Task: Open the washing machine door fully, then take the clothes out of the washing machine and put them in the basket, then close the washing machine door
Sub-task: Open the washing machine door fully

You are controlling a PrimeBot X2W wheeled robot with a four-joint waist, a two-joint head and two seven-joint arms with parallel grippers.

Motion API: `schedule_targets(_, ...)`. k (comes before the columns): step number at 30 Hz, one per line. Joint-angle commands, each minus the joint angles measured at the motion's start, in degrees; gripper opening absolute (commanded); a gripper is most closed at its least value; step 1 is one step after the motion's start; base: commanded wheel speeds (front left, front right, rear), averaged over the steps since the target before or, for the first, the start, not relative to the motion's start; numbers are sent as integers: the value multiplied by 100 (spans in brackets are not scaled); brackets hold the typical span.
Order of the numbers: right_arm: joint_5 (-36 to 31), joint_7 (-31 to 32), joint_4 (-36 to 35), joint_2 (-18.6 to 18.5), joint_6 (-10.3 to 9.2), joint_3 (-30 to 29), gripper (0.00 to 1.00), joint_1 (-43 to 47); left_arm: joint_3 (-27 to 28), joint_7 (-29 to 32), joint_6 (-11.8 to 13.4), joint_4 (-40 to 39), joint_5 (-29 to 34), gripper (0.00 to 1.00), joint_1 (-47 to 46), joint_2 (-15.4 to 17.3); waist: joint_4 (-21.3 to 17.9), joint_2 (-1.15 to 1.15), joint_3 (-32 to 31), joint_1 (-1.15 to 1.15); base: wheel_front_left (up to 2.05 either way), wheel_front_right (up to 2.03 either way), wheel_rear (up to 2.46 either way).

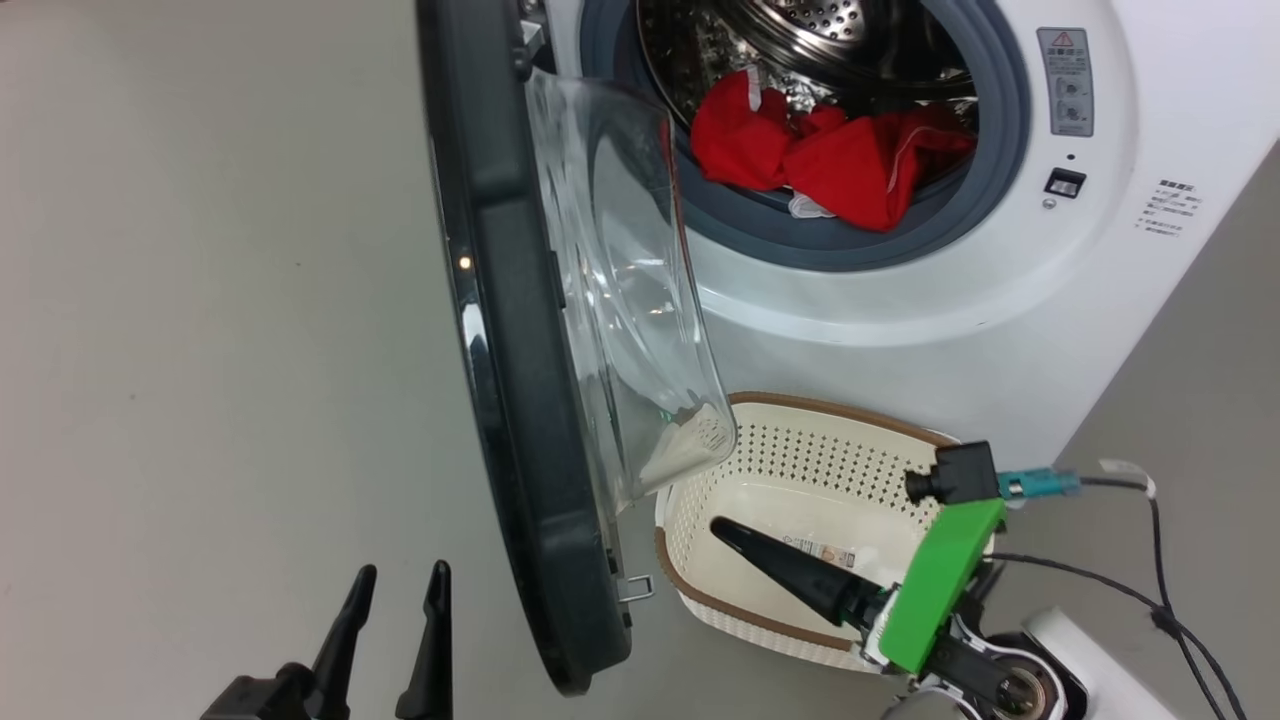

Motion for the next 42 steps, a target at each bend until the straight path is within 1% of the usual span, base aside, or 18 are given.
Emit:
schedule_targets(1,-78,-92,-122,-27,44,35,100,42,220,-70,-37,-95,79,100,-28,46,-40,0,-31,0,0,0,0)
schedule_targets(12,-404,-1012,192,-460,44,216,100,426,334,-70,-67,-65,113,100,42,46,-214,0,-125,0,0,0,0)
schedule_targets(20,-620,-2036,442,-781,44,297,100,441,404,-70,-79,-58,132,100,69,46,-315,0,-158,0,0,0,0)
schedule_targets(21,-684,-2183,485,-826,44,331,100,422,413,-70,-80,-58,134,100,73,46,-331,0,-160,0,0,0,0)
schedule_targets(22,-842,-2506,564,-914,44,428,100,372,427,-70,-84,-54,137,100,77,46,-358,0,-164,0,0,0,0)
schedule_targets(26,-1175,-3205,725,-1084,44,686,100,264,446,-70,-90,-44,136,100,71,46,-395,0,-172,0,0,0,0)
schedule_targets(29,-1413,-3466,822,-1175,44,862,100,188,459,-70,-90,-46,135,100,72,46,-419,0,-175,0,0,0,0)
schedule_targets(32,-1756,-3546,911,-1251,44,967,100,142,474,-70,-88,-51,139,100,80,46,-445,0,-184,0,0,0,0)
schedule_targets(33,-1907,-3551,933,-1250,44,865,100,131,480,-70,-86,-56,139,100,83,46,-456,0,-181,0,0,0,0)
schedule_targets(34,-1907,-3551,933,-1250,44,865,100,131,480,-70,-86,-56,139,100,83,46,-456,0,-181,0,0,0,0)
schedule_targets(36,-2324,-3554,945,-1221,44,661,100,163,483,-70,-84,-62,138,100,81,46,-469,0,-173,0,0,0,0)
schedule_targets(42,-3607,-3557,909,-978,44,-178,100,455,489,-70,-88,-62,134,100,43,46,-481,0,-142,0,0,0,0)
